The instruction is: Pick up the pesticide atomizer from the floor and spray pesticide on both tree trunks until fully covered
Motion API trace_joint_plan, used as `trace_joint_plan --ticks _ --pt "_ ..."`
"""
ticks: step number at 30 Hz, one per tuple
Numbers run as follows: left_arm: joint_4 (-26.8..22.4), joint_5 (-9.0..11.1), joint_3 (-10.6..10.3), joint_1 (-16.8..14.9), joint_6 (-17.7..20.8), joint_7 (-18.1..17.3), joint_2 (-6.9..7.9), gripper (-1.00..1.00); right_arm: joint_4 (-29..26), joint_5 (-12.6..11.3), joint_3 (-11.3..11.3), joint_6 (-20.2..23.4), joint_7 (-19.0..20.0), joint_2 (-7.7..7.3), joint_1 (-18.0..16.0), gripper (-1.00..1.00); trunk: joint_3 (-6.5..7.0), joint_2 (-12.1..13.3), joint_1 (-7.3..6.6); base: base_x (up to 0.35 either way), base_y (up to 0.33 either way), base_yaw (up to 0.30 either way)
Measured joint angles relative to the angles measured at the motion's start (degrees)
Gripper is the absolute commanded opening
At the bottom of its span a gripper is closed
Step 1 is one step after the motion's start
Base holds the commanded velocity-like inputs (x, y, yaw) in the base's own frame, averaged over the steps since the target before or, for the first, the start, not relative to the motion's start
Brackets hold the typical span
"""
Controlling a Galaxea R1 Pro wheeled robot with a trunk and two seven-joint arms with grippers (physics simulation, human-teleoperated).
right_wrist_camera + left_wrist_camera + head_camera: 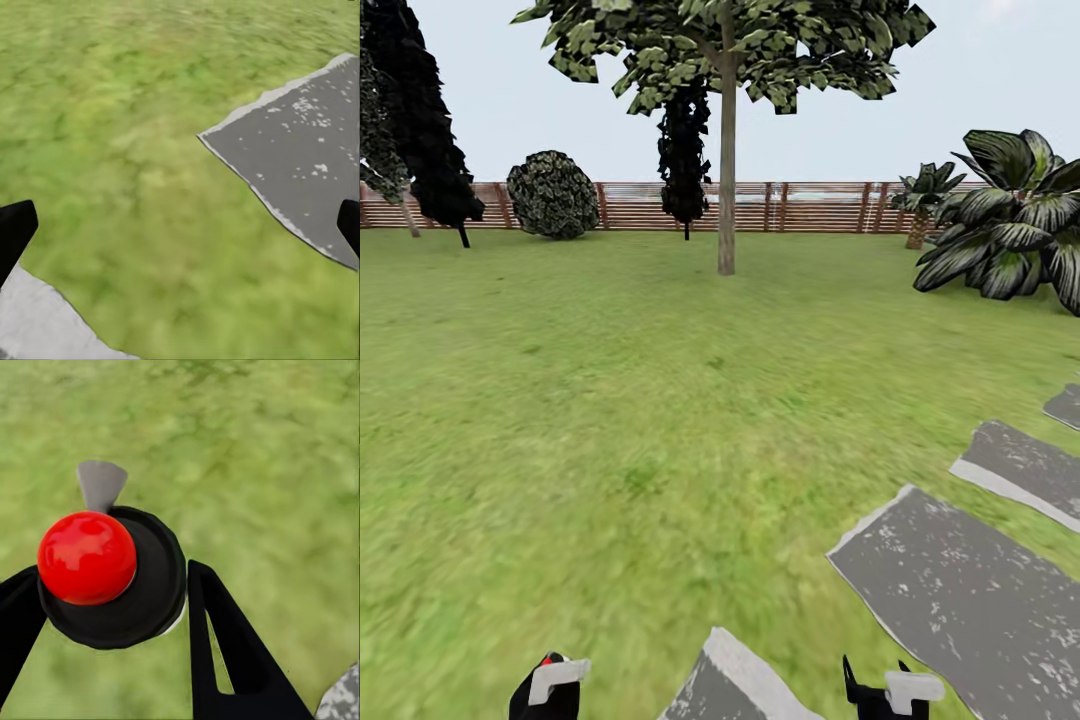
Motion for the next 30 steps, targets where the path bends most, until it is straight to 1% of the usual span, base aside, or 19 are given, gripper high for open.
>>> trace_joint_plan --ticks 30 --pt "0.1 0.0 0.0 0.0 0.0 0.0 0.00 -1.00 0.0 0.0 0.0 0.0 0.0 0.00 0.0 1.00 0.00 0.0 0.00 0.339 0.000 0.000"
